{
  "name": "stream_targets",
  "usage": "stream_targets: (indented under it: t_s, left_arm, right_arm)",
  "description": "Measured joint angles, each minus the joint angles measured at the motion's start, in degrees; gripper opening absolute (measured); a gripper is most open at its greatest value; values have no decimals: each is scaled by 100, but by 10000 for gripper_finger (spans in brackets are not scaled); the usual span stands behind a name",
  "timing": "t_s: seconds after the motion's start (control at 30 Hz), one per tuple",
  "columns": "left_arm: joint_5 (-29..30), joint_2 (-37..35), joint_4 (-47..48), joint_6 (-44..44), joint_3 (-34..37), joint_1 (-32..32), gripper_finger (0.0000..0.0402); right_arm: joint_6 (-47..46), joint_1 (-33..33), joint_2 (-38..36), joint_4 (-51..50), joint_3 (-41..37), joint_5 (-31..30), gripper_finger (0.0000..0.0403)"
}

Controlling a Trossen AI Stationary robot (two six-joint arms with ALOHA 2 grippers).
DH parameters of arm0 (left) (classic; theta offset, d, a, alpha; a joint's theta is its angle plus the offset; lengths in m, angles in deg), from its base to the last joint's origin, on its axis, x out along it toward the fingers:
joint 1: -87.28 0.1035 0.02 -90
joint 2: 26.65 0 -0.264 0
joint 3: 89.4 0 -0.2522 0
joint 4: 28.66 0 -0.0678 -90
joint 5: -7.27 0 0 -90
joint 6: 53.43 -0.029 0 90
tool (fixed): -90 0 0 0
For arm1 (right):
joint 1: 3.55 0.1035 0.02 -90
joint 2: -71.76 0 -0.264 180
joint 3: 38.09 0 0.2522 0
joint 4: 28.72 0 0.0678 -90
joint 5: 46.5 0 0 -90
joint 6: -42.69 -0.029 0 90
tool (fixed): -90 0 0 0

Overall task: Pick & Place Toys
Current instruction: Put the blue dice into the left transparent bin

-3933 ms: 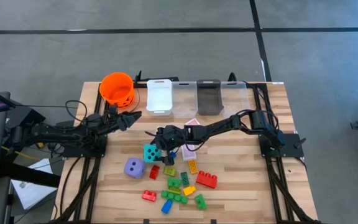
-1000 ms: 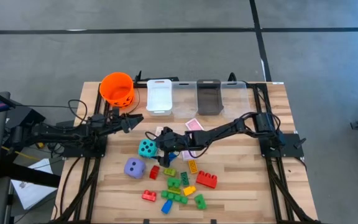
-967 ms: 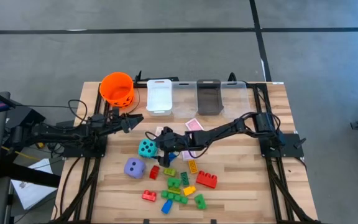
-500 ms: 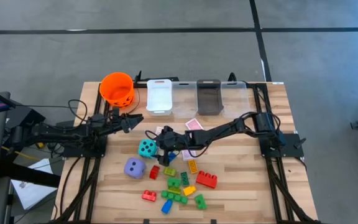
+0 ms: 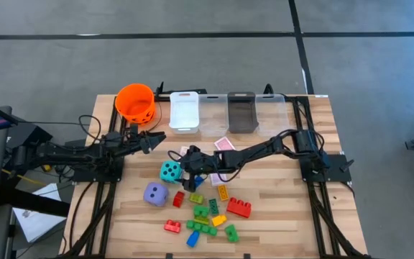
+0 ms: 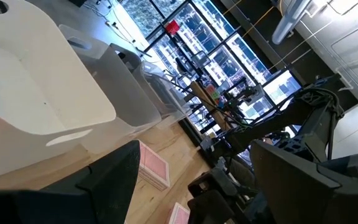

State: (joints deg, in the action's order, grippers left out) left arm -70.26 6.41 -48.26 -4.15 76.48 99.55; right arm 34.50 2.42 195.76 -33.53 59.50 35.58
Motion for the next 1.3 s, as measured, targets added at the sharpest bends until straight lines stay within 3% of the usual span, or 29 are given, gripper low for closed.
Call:
stream_targets:
  t_s: [0.67,0.83,1.03,1.3]
  left_arm:
    - [-22,0,-2,1,1,0,298]
    - [-22,0,7,2,1,0,298]
    - [-42,-1,5,22,1,0,298]
    - [-46,-2,18,22,2,-2,298]
  right_arm:
    - [-45,-46,115,145,33,3,400]
    - [-87,-18,623,-55,616,287,400]
    - [-33,33,1025,-1119,1607,314,400]
    - [-193,22,1139,-1203,1825,294,400]
